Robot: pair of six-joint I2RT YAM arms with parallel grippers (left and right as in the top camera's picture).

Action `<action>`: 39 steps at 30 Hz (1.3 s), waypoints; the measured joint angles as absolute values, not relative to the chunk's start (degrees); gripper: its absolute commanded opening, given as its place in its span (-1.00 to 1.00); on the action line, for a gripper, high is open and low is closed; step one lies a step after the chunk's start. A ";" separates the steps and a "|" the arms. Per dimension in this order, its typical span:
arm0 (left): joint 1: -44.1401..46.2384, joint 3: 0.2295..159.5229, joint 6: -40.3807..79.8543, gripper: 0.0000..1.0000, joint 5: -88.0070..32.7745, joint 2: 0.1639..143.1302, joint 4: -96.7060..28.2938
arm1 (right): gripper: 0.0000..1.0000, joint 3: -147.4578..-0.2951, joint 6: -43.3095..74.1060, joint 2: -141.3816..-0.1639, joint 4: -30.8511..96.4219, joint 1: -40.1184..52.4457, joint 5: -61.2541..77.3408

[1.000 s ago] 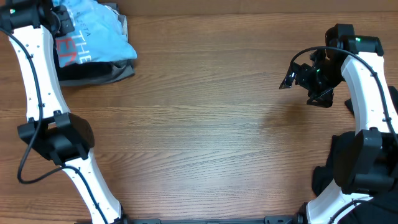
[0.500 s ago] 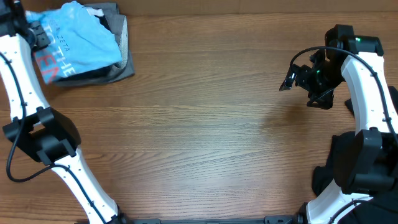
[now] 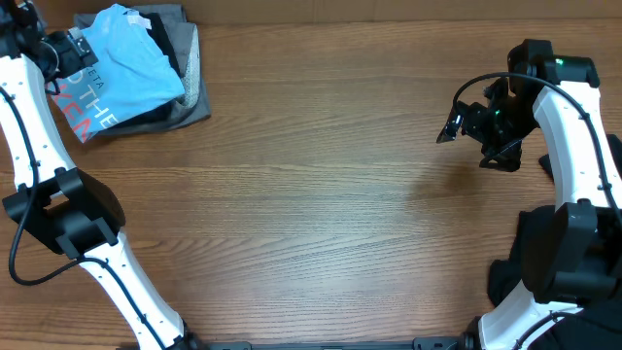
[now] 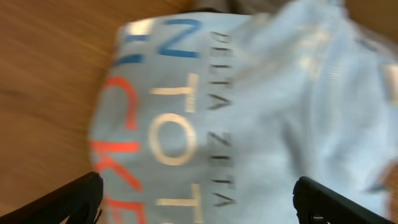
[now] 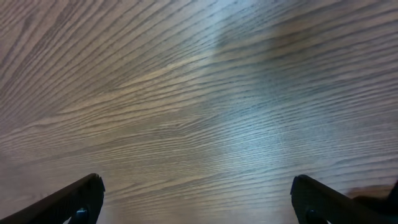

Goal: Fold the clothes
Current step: 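Lower the blue shirt onto the dark stack and press it flat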

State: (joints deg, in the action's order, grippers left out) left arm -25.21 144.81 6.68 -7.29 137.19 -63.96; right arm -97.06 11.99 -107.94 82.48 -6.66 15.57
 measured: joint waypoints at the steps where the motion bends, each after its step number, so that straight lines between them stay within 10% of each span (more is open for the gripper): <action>1: -25.15 144.81 6.92 0.86 -8.58 137.19 -63.94 | 1.00 -97.06 12.01 -107.94 82.41 -6.66 15.59; 6: -23.14 144.81 7.51 -0.65 -10.98 137.19 -63.72 | 1.00 -97.06 11.99 -107.94 82.00 -6.66 15.57; 8: -21.78 144.81 7.53 -0.91 -10.70 137.19 -63.61 | 1.00 -97.06 11.99 -107.94 81.93 -6.66 15.55; 39: -16.69 145.29 7.55 -0.81 -8.34 145.84 -63.42 | 1.00 -97.06 11.99 -107.94 81.56 -6.68 15.46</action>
